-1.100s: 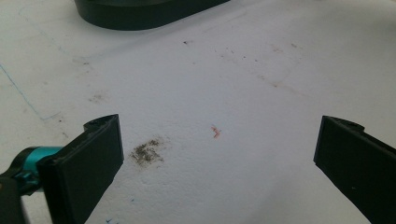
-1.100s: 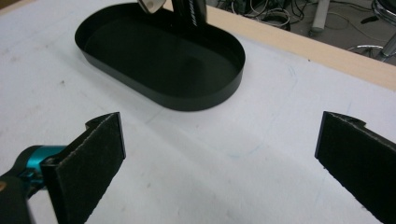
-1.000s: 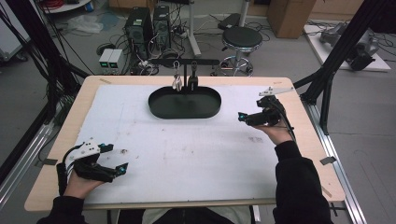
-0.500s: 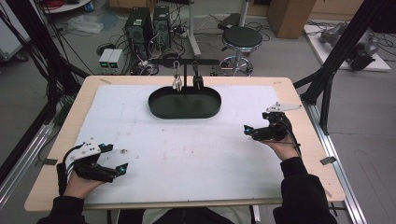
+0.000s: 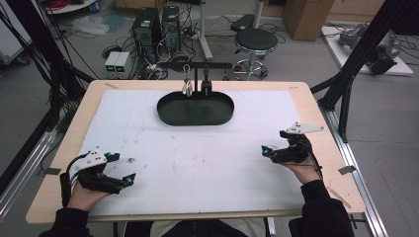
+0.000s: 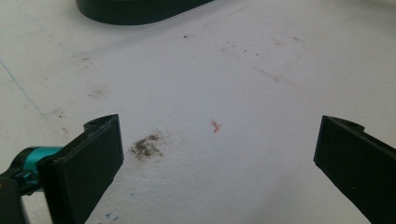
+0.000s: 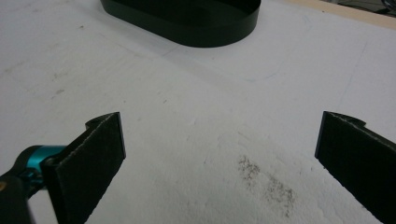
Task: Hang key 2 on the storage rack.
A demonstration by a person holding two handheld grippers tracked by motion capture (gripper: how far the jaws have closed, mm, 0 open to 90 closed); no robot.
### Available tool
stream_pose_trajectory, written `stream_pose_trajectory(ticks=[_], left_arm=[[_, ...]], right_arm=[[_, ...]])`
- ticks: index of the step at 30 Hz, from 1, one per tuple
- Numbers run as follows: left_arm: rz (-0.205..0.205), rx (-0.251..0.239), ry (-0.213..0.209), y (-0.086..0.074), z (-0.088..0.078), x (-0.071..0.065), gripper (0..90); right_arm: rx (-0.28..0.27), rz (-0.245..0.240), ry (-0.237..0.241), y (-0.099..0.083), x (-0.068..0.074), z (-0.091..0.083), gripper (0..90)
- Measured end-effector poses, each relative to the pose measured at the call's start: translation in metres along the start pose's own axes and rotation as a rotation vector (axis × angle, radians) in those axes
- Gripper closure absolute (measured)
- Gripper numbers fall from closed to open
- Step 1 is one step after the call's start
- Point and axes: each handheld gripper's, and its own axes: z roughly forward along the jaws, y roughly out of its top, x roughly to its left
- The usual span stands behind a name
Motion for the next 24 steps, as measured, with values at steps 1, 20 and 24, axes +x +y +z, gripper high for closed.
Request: stream_pose_trajectory(ticks=[1, 20, 24], left_arm=[[-0.002, 0.0, 0.0, 0.0, 0.0, 0.0, 1.9], [-0.003, 0.013, -0.004, -0.001, 0.001, 0.0, 1.9], [-0.003, 0.012, -0.003, -0.001, 0.001, 0.001, 1.9]], right_arm=[[0.007, -0.003, 0.002, -0.002, 0.001, -0.001, 0.9], [0.031, -0.022, -0.001, -0.037, 0.01, -0.027, 0.9], [0.032, -0.023, 0.008, -0.038, 0.011, -0.026, 0.9]])
